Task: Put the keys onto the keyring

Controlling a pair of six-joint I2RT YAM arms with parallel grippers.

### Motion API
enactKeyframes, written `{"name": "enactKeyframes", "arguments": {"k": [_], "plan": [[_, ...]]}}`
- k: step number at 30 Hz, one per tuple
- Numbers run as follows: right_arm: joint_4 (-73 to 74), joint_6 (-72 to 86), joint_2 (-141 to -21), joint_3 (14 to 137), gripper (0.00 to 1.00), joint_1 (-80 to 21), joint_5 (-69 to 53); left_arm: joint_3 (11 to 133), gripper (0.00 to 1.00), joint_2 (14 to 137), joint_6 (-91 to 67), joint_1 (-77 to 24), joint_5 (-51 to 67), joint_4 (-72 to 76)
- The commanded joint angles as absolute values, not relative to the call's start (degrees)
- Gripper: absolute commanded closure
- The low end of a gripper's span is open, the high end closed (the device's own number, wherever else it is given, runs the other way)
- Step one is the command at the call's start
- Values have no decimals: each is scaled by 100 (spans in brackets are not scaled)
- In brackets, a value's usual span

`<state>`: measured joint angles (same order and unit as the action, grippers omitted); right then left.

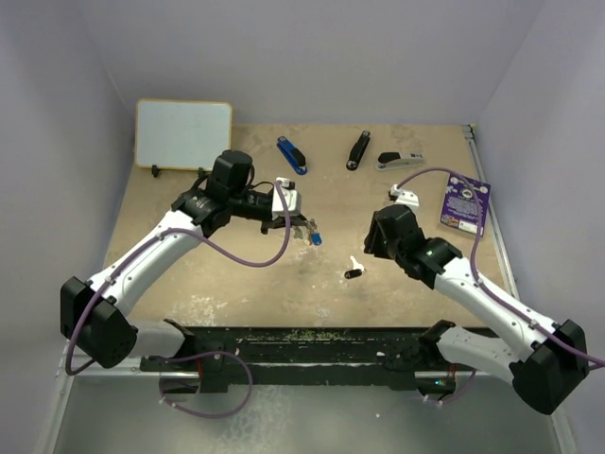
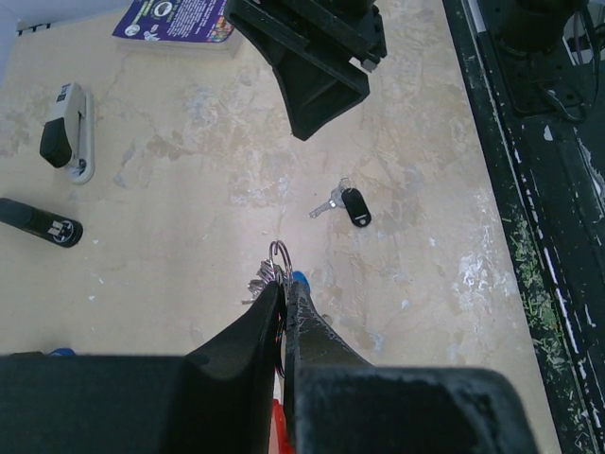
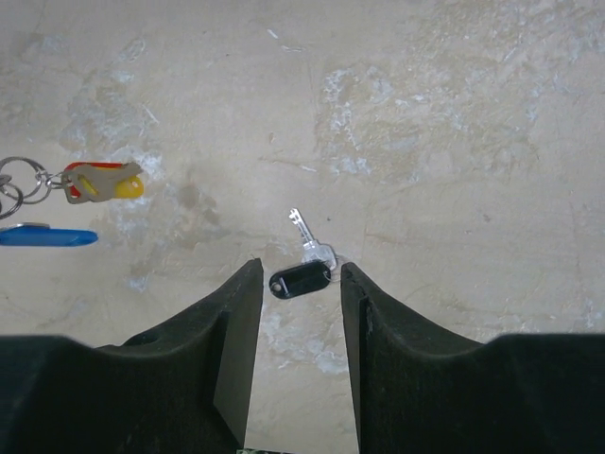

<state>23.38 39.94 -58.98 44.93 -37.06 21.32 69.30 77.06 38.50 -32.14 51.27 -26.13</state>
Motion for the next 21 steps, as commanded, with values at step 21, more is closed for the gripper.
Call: {"name": "enactKeyframes", "arguments": {"k": [21], "plan": [[1804, 4149, -7311, 4206, 66, -2920, 492, 5802, 96, 6904, 3362, -3162, 5253, -746]]}}
